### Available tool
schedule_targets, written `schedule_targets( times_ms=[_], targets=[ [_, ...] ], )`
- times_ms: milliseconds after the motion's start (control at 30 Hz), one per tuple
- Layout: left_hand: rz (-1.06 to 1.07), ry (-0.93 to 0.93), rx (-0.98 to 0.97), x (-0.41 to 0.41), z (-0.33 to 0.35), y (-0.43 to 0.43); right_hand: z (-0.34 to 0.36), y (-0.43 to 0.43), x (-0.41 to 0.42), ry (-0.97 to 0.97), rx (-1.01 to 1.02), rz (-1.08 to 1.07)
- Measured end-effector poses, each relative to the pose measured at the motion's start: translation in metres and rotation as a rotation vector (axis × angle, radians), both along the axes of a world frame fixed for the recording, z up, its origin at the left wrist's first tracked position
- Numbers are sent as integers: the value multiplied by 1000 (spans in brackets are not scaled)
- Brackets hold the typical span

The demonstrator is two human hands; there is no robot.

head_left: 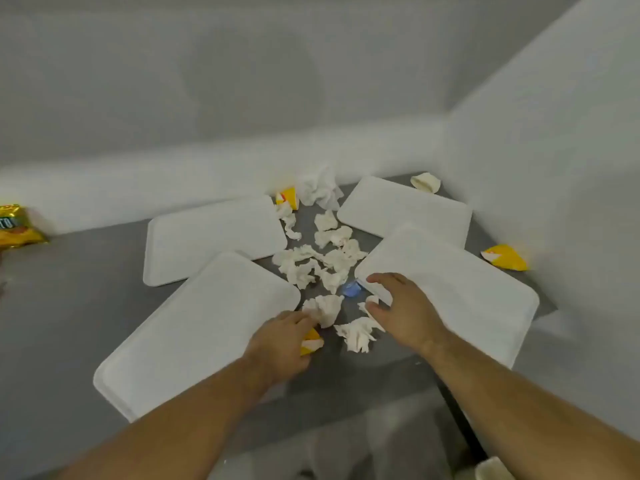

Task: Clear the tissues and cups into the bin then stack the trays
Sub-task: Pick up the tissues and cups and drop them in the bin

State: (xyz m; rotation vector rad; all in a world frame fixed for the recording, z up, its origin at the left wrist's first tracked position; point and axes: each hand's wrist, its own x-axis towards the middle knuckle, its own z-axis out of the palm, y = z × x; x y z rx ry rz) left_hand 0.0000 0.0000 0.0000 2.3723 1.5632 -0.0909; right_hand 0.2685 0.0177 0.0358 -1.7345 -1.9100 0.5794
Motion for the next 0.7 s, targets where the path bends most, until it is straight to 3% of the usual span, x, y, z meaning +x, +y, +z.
schedule_targets(
  times_ms=[67, 267, 500, 700],
  targets=[
    [-80, 59, 35, -3, -9, 7, -15, 6, -11, -37, -54, 29],
    [-227, 161, 100, -10, -34, 11, -62, 19, -42, -390, -244, 107],
    [-350, -106, 242, -26, -45, 1, -100, 10, -65, -452, -369, 135],
    [-319, -360, 309, -41, -50, -2, -111, -1, -74, -329, -165, 42]
  ],
)
